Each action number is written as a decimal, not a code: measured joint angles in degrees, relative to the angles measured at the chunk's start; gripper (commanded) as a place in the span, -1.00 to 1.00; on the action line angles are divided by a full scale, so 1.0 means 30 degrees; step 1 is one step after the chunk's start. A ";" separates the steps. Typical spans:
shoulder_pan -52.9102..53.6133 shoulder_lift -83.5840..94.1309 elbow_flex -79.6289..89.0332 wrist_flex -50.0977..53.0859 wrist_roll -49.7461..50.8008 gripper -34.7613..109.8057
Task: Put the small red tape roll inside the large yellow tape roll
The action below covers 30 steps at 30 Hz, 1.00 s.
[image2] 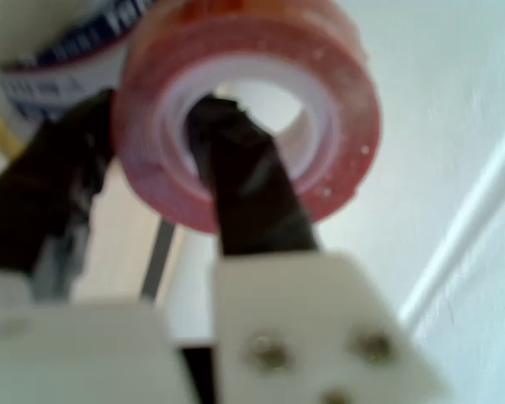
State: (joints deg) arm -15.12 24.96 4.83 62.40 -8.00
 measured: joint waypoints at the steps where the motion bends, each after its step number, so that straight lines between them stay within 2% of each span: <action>1: -0.0088 -0.0059 0.0000 0.0059 0.0000 -0.33; 7: -0.0205 -0.0088 -0.0029 0.1055 0.0000 -0.21; 15: -0.0059 -0.0088 -0.1289 0.2871 0.0000 -0.20; 17: 0.0088 -0.0088 -0.1406 0.3135 0.0000 -0.30; 19: 0.0469 -0.0088 -0.1406 0.3135 0.0000 -0.51; 23: 0.1816 -0.0088 -0.1318 0.3779 0.0000 -0.52; 26: 0.3047 -0.0059 -0.0850 0.5742 0.0000 -0.52; 30: 0.4336 0.1465 -0.0762 1.0137 0.0000 -0.52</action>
State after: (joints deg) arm -2.11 29.36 2.55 92.81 -8.00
